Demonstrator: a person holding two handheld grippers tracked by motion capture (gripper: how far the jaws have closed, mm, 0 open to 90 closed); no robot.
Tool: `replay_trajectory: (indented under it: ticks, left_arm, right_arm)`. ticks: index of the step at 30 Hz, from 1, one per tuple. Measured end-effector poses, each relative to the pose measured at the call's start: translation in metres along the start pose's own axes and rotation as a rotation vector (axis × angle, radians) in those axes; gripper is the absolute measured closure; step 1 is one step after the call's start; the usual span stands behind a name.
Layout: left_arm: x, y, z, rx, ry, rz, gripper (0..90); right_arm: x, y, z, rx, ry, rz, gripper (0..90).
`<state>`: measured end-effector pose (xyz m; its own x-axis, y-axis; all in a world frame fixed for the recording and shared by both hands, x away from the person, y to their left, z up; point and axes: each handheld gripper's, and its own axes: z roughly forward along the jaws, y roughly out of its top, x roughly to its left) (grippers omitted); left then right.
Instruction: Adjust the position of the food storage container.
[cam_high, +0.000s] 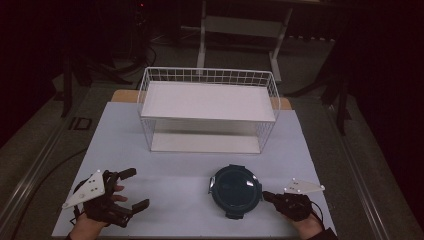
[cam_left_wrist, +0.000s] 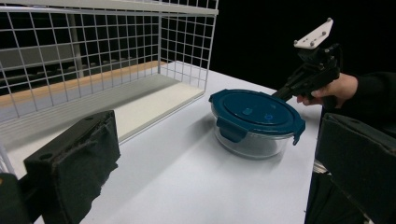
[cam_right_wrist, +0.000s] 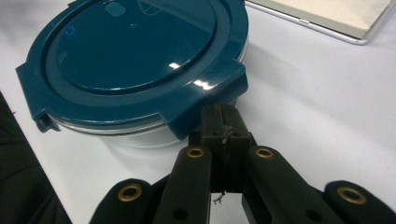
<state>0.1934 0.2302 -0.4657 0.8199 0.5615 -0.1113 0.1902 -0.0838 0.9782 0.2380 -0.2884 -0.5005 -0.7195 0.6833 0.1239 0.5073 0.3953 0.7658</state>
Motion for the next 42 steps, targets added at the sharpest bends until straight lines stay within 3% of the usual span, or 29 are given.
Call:
replay_trajectory:
  ticks: [8, 34, 42]
  left_arm:
    - [-0.001, -0.001, 0.003, 0.009, -0.007, -0.001, 0.0]
    - [0.000, -0.003, 0.005, 0.023, -0.021, -0.007, 0.0]
    - [-0.001, -0.003, 0.006, 0.035, -0.026, -0.001, 0.0]
  right_arm:
    - [0.001, 0.006, 0.007, -0.011, 0.011, 0.014, 90.0]
    - [0.031, 0.046, 0.060, 0.009, 0.139, -0.074, 90.0]
    - [0.038, 0.057, 0.076, 0.005, 0.151, -0.093, 90.0]
